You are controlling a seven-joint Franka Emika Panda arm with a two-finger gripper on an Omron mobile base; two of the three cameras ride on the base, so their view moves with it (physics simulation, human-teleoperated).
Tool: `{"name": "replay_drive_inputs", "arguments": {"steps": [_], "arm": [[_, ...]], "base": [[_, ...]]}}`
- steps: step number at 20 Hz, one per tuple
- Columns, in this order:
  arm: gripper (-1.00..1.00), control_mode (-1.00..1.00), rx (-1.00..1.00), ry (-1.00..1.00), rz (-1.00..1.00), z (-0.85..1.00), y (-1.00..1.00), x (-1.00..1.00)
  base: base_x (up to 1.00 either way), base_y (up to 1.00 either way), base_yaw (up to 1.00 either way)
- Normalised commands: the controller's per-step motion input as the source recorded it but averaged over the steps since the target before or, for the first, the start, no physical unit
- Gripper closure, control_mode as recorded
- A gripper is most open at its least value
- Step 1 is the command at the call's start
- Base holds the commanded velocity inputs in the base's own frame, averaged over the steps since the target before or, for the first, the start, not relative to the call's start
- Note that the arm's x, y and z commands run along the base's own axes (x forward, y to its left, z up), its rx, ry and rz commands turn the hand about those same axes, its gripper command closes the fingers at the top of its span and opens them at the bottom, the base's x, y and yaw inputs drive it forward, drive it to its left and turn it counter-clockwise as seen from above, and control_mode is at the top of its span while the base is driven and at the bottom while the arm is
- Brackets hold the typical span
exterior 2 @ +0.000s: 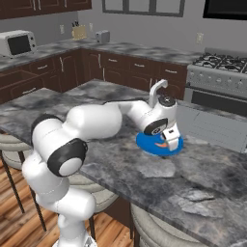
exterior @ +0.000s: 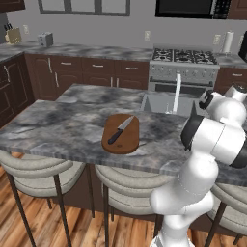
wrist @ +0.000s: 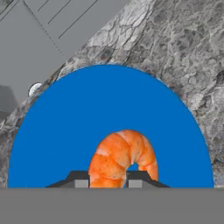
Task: Pick up the knife from the drawer and place it on the cutting board. Then place the meat from the plate to the cutting board.
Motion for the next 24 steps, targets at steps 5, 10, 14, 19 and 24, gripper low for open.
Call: {"name": "replay_drive_inputs", "arguments": {"steps": [5, 10, 14, 19, 24], "arm": [[1.00, -1.00, -0.02, 0.08, 0.09, 0.43, 0.24, -0.13], [1.00, -1.00, -0.07, 0.00, 0.11, 0.04, 0.29, -0.08], [1.00, -1.00, 0.00, -0.22, 0.08, 0.64, 0.59, -0.34], [1.00, -1.00, 0.00, -0.23, 0.08, 0.43, 0.94, -0.37], [1.00, -1.00, -0.01, -0.04, 0.13, 0.38, 1.00, -0.01]], "base": [[0.00, 0.00, 0.00], [0.00, 0.00, 0.00], [0.00, 0.00, 0.00], [0.00, 0.00, 0.00], [0.00, 0.00, 0.00]]}}
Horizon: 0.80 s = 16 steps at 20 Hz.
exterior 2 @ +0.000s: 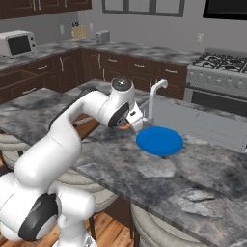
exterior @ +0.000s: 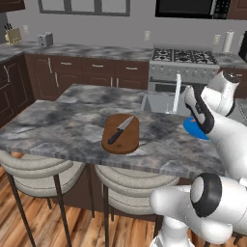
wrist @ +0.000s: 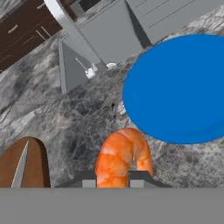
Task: Pick up the knife from the drawer and place it on the cutting board. Then place the meat from the plate to the cutting board.
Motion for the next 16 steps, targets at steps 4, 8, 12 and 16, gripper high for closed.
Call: {"name": "replay_drive_inputs", "arguments": {"steps": [4, 8, 12, 16], "arm": [[1.00, -1.00, 0.00, 0.00, 0.18, 0.50, 1.00, 0.00], [1.00, -1.00, 0.00, 0.00, 0.19, 0.31, 1.00, 0.00], [1.00, -1.00, -0.01, 0.00, 0.18, 0.02, 1.00, 0.00], [1.00, -1.00, 0.00, 0.00, 0.17, -0.02, 1.00, 0.00]], "base": [[0.00, 0.00, 0.00], [0.00, 0.00, 0.00], [0.00, 0.00, 0.00], [0.00, 0.00, 0.00]]}}
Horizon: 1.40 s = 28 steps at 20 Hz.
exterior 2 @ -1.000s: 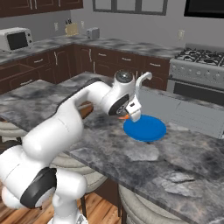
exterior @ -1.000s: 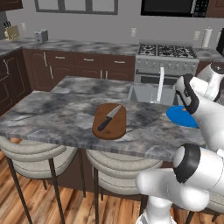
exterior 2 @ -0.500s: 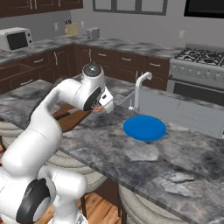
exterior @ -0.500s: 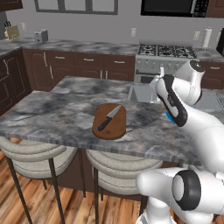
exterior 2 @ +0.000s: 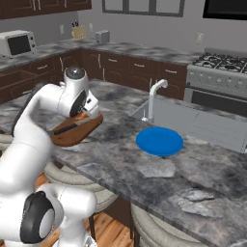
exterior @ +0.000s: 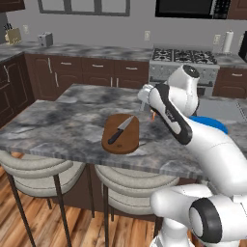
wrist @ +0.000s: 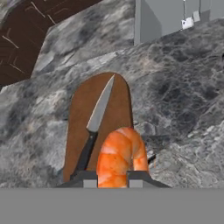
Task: Pick up the knife from the drawer and place it on the cutting board. Then place the meat from the plate to the cutting board.
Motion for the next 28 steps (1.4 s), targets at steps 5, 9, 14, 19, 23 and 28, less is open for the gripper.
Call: {"name": "replay_drive_inputs", "arguments": {"steps": [5, 9, 14, 19, 23, 28], "arm": [[1.00, -1.00, -0.01, 0.00, 0.15, -0.21, 1.00, 0.01], [1.00, -1.00, -0.07, 0.02, 0.11, -0.54, 0.53, 0.29], [1.00, -1.00, -0.17, 0.01, 0.09, -0.50, 0.10, 0.19], [1.00, -1.00, -0.13, 0.00, 0.10, -0.43, 0.14, 0.12], [1.00, -1.00, -0.09, 0.01, 0.11, -0.56, 0.23, 0.30], [1.00, -1.00, -0.05, 0.02, 0.10, -0.54, 0.09, 0.50]], "base": [[0.00, 0.00, 0.00], [0.00, 0.00, 0.00], [0.00, 0.00, 0.00], [0.00, 0.00, 0.00], [0.00, 0.00, 0.00], [0.00, 0.00, 0.00]]}}
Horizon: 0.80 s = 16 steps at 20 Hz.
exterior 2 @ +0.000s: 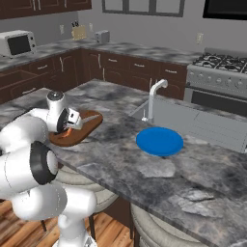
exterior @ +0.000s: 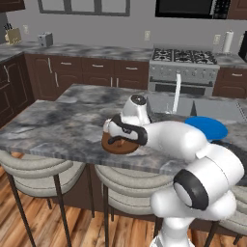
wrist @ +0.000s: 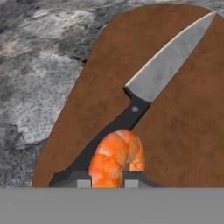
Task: Pick up the knife from the drawer and place it on the cutting board. Then place the meat from the plate to the cutting board.
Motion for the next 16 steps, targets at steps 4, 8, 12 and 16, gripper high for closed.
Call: {"name": "replay_drive_inputs", "arguments": {"steps": [4, 8, 12, 16], "arm": [[1.00, -1.00, -0.04, 0.00, 0.10, -0.49, 0.01, 0.45], [-1.00, -1.00, -0.03, 0.00, 0.09, -0.40, 0.00, 0.24], [-1.00, -1.00, -0.01, 0.00, 0.06, -0.21, -0.40, -0.05], [-1.00, -1.00, 0.00, 0.00, 0.05, -0.16, -0.44, -0.19]], "base": [[0.00, 0.00, 0.00], [0.00, 0.00, 0.00], [0.00, 0.00, 0.00], [0.00, 0.00, 0.00]]}}
